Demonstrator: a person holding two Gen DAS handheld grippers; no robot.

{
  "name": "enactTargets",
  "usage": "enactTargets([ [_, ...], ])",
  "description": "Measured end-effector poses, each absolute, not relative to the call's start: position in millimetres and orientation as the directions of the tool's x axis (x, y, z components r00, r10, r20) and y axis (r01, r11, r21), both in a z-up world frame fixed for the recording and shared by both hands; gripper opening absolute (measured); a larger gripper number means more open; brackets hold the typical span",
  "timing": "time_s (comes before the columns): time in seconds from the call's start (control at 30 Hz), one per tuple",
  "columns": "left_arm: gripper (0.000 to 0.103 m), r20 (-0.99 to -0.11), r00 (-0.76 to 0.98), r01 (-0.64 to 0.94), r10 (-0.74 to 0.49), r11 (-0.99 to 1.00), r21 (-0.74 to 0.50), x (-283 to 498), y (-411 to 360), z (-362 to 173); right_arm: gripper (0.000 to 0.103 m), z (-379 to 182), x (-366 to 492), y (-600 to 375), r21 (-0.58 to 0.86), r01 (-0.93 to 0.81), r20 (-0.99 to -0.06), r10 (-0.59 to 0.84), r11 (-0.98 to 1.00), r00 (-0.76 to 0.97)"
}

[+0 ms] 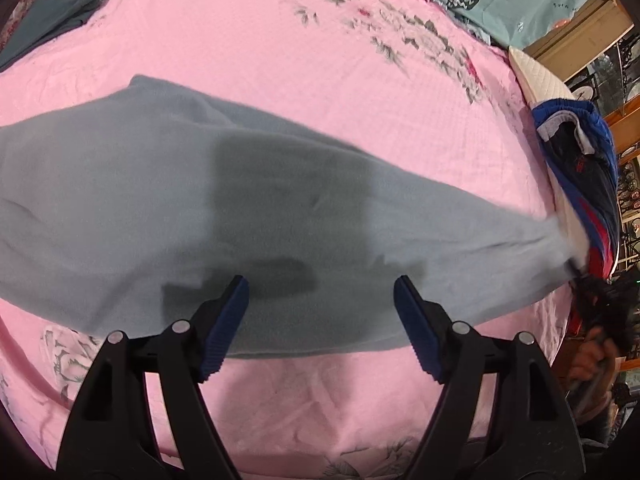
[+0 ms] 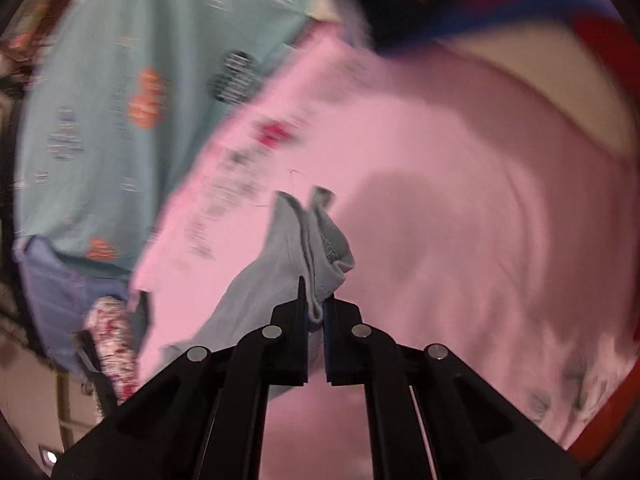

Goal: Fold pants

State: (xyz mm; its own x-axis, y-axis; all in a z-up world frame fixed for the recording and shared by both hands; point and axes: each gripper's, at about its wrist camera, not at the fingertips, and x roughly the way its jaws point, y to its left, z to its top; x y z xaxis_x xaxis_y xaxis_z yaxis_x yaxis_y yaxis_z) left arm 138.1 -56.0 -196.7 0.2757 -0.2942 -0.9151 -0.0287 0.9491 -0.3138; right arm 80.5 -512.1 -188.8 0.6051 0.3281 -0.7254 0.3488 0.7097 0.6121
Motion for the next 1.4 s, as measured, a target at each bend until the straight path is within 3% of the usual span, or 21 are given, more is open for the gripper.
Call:
enactTargets([
  [0.03,0.076,-0.919,0.265,-0.029,-0.292,0.950,-0.310,138.9,-56.9,-199.3,0.005,-219.1,75.0,-516.9,0.582,0.416,-0.774,0.321,0.699,0.546],
  [0.1,0.076,-0.923,0.258,-0.027,-0.286,0.953,-0.303,138.7,-55.6,-201.5,0.008,-245.7,63.5,-525.6,0.619,0.462,-0.766,0.358,0.635,0.535],
  [0.17,0.076,-0.923,0.263,-0.034,-0.281,0.954,-0.299,138.0,-50.3,-201.5,0.013,-233.0,60.8,-526.5,0.583,0.463,-0.785,0.318,0.667,0.532],
  [0.23,0.077,-0.925,0.262,-0.045,-0.275,0.954,-0.297,136.9,-45.5,-203.1,0.027,-216.9,57.9,-530.2,0.553,0.492,-0.807,0.285,0.673,0.517],
  [0.27,0.077,-0.924,0.266,-0.049,-0.274,0.953,-0.297,135.7,-43.4,-203.8,0.029,-204.5,56.5,-533.2,0.525,0.511,-0.823,0.252,0.680,0.510],
  [0.37,0.077,-0.923,0.271,-0.055,-0.273,0.953,-0.298,131.4,-39.8,-204.2,0.029,-165.5,66.1,-531.8,0.508,0.426,-0.779,0.187,0.749,0.598],
  [0.43,0.078,-0.924,0.271,-0.052,-0.269,0.955,-0.293,129.4,-39.6,-203.3,0.029,-154.4,87.8,-523.1,0.490,0.328,-0.765,0.217,0.808,0.607],
  [0.6,0.079,-0.928,0.278,-0.058,-0.248,0.960,-0.274,123.9,-37.6,-200.1,0.029,-201.0,156.8,-499.1,0.386,0.184,-0.856,0.276,0.904,0.438],
  [0.67,0.079,-0.928,0.286,-0.071,-0.239,0.960,-0.270,121.6,-33.0,-197.9,0.026,-216.8,169.6,-487.0,0.326,0.141,-0.887,0.251,0.935,0.388],
  [0.7,0.079,-0.928,0.290,-0.081,-0.234,0.960,-0.267,120.9,-30.0,-196.7,0.009,-216.3,170.8,-480.4,0.283,0.108,-0.893,0.220,0.953,0.393],
  [0.73,0.079,-0.928,0.298,-0.096,-0.225,0.960,-0.264,120.0,-25.7,-194.8,0.004,-212.5,170.2,-476.4,0.255,0.086,-0.894,0.201,0.963,0.401],
  [0.9,0.080,-0.926,0.319,-0.145,-0.201,0.955,-0.257,115.4,-9.1,-190.3,0.003,-158.8,136.8,-483.7,0.231,0.132,-0.827,0.123,0.964,0.549],
  [1.0,0.080,-0.932,0.303,-0.163,-0.198,0.953,-0.255,116.7,-1.7,-196.4,0.003,-174.3,126.3,-485.0,0.195,0.200,-0.855,0.066,0.960,0.514],
  [1.1,0.080,-0.935,0.291,-0.152,-0.201,0.955,-0.253,121.9,2.0,-202.2,0.012,-215.1,128.6,-477.4,0.087,0.239,-0.917,-0.015,0.967,0.398],
  [1.17,0.081,-0.934,0.292,-0.139,-0.207,0.957,-0.256,125.8,3.9,-203.2,0.027,-201.8,127.6,-477.3,0.078,0.301,-0.911,-0.055,0.950,0.409],
  [1.2,0.082,-0.933,0.290,-0.132,-0.214,0.956,-0.261,127.0,4.5,-204.1,0.045,-188.2,126.7,-475.0,0.071,0.329,-0.898,-0.084,0.942,0.433],
  [1.23,0.083,-0.932,0.287,-0.125,-0.220,0.956,-0.264,128.7,4.5,-204.7,0.054,-172.2,124.0,-472.2,0.065,0.349,-0.874,-0.115,0.935,0.471],
  [1.3,0.085,-0.931,0.287,-0.104,-0.227,0.958,-0.266,131.9,3.1,-205.2,0.057,-139.5,114.8,-468.1,0.060,0.367,-0.810,-0.169,0.928,0.562],
  [1.4,0.088,-0.927,0.291,-0.085,-0.238,0.959,-0.272,136.7,0.3,-205.7,0.057,-124.3,99.9,-485.8,0.167,0.417,-0.811,-0.116,0.893,0.573],
])
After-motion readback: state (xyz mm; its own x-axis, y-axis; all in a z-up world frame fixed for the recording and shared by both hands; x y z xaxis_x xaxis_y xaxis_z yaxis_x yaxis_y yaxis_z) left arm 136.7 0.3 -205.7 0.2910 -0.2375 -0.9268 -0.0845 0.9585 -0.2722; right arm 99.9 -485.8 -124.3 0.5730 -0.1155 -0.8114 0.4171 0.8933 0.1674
